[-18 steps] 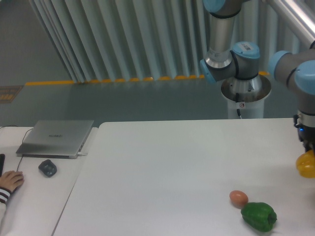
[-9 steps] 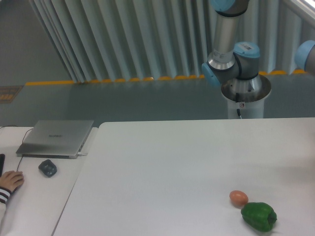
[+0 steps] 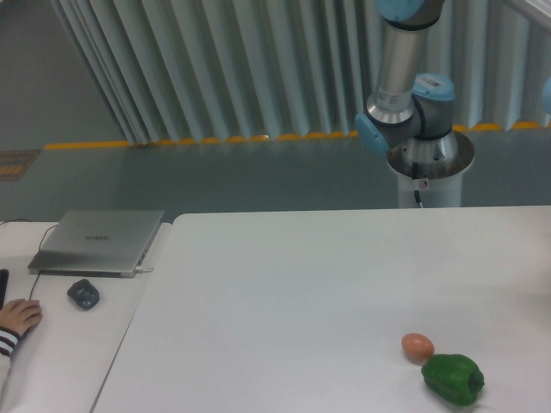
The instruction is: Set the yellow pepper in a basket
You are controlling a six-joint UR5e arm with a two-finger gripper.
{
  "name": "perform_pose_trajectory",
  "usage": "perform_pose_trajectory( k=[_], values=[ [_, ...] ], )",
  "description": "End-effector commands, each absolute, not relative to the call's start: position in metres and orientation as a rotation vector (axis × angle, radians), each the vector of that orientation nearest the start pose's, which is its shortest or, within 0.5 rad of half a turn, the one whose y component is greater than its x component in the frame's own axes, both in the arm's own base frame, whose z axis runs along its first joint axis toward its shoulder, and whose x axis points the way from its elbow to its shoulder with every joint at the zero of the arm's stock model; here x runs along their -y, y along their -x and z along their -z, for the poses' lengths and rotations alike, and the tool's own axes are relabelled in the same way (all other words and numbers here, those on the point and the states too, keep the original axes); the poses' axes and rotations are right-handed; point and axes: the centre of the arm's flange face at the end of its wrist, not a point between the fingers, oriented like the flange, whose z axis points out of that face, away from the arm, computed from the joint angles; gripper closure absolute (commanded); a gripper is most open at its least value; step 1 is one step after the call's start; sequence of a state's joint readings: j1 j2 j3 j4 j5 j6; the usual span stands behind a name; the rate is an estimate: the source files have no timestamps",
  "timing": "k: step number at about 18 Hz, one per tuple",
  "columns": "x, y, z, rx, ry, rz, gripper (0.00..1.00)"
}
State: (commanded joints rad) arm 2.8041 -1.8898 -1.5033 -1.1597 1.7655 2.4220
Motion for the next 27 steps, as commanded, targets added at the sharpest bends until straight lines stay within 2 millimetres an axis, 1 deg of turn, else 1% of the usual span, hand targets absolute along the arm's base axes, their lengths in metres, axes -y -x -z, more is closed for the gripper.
perform_pose_trajectory(
  k=[2, 3, 4, 5, 12, 17, 18, 20, 24, 27],
  values=[
    [-0.309, 0.558, -0.387, -1.871, 2.801, -0.171, 0.51],
    [-0.309, 0.559, -0.386, -1.872, 2.802, -0.168, 0.38],
    [-0.310, 0.559, -0.384, -1.872, 2.803, -0.162, 0.07],
    [-0.309, 0.560, -0.383, -1.870, 2.802, -0.158, 0.00],
    [-0.309, 0.559, -0.385, -1.850, 2.810, -0.169, 0.00],
    [-0.321, 0.552, -0.390, -1.753, 2.854, -0.201, 0.00],
    [-0.328, 0.547, -0.390, -1.724, 2.856, -0.209, 0.00],
    [-0.340, 0.537, -0.387, -1.598, 2.879, -0.207, 0.00],
    [-0.363, 0.517, -0.379, -1.448, 2.850, -0.122, 0.00],
    [-0.388, 0.496, -0.375, -1.215, 2.847, -0.061, 0.00]
  ],
)
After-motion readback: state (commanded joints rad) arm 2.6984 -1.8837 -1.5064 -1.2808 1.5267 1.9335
